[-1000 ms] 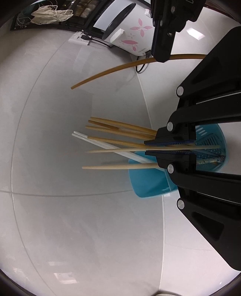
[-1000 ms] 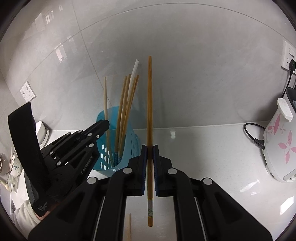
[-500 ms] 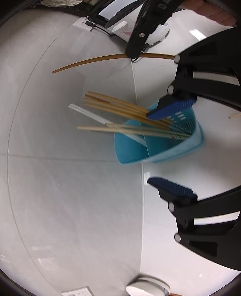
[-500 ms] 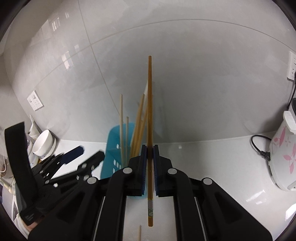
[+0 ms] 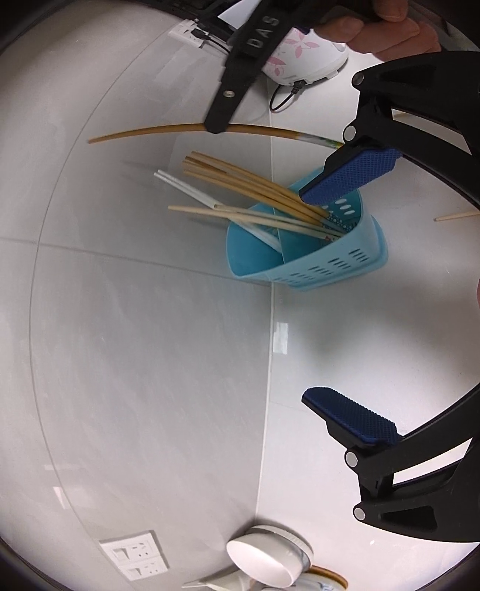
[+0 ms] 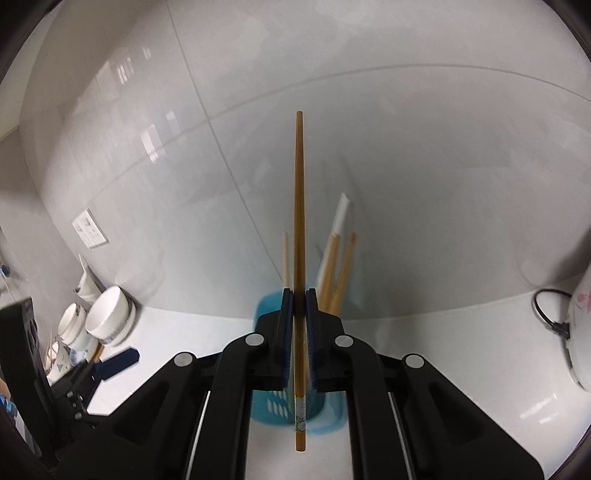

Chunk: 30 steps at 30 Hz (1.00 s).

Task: Organize utensils
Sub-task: 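Lower the dark wooden chopstick into the holder and open the right tool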

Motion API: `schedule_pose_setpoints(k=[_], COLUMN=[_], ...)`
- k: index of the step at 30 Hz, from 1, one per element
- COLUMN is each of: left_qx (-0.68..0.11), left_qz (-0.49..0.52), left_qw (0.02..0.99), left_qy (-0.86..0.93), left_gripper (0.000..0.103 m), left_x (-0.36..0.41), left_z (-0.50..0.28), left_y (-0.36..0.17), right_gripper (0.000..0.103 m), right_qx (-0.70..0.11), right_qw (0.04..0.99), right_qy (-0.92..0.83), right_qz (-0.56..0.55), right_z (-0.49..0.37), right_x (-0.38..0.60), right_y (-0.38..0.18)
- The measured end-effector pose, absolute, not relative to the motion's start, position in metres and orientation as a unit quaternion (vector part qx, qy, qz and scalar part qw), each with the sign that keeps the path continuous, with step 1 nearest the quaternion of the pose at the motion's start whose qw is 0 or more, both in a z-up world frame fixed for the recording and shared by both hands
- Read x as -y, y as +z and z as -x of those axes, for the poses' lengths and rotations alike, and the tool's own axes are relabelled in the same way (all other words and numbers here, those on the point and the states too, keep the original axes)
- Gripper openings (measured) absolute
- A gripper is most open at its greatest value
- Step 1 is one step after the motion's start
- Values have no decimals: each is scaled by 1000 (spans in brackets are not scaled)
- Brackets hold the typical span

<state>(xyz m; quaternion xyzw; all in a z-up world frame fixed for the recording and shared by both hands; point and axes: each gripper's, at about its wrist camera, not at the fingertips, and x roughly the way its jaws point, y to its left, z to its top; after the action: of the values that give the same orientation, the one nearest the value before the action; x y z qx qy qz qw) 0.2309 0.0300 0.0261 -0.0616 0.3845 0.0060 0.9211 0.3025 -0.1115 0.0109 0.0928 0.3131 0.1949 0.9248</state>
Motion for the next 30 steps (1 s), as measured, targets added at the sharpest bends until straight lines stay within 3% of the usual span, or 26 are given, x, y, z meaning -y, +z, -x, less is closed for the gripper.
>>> schedule_pose_setpoints(k=[11, 30], left_qx=[-400, -409], left_qz=[71, 72], left_qw=[913, 909], left_qy=[21, 30], left_gripper=[97, 97], left_x=[-34, -42], left_z=[-232, -238], left_y=[14, 9], right_gripper=[6, 9], right_qx=[-275, -312], right_qw=[938, 932], right_qy=[189, 177], right_qz=[-92, -50], right_z=[-308, -300], right_x=[95, 75], right_y=[-7, -39])
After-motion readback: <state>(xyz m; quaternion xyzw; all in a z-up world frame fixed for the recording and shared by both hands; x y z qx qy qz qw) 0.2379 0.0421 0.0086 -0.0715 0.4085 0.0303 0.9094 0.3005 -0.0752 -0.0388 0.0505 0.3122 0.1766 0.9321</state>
